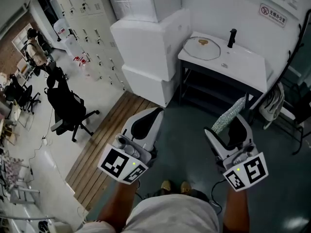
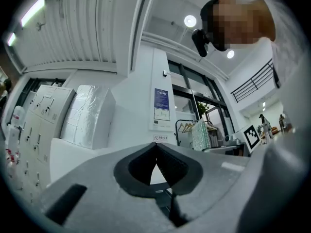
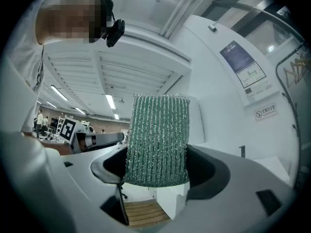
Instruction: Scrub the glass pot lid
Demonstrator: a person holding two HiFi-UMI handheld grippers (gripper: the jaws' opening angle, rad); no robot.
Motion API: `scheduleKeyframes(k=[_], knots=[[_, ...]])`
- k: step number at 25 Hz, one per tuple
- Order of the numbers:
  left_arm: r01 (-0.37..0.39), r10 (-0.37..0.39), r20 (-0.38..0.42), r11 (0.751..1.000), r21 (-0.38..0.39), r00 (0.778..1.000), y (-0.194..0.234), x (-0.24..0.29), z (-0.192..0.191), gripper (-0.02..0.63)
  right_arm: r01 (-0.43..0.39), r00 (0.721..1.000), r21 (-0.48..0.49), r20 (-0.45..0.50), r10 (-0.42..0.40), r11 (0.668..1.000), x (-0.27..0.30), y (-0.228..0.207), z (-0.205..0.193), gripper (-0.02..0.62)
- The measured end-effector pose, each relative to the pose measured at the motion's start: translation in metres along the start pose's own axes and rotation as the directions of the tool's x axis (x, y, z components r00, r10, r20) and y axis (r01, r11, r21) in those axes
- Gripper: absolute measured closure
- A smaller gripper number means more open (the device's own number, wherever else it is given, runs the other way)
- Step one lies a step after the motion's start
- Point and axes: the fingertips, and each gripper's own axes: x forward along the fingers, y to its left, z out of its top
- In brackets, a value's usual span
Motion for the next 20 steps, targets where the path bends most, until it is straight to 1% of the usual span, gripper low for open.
scheduleKeyframes(k=[6, 12, 20], knots=[[0.011, -0.011, 0.009, 1.000, -0.009, 1.000, 0.026, -0.012, 0.001, 0.591, 0.027, 1.000, 0.007, -0.008, -0.027, 1.000, 0.017, 0.011, -0.006, 0.247], [0.027, -0.027, 0.021, 0.999, -0.017, 0.999, 0.052, -0.016, -0.001, 0.591, 0.049, 0.998, -0.009, -0.043, -0.050, 0.999, 0.029, 0.023, -0.017, 0.247], [0.051, -0.050, 0.018, 0.998, -0.037, 0.999, 0.070, 0.005, -0.011, 0.591, 0.081, 0.995, -0.023, -0.053, -0.082, 0.996, 0.044, 0.006, -0.018, 0.247]])
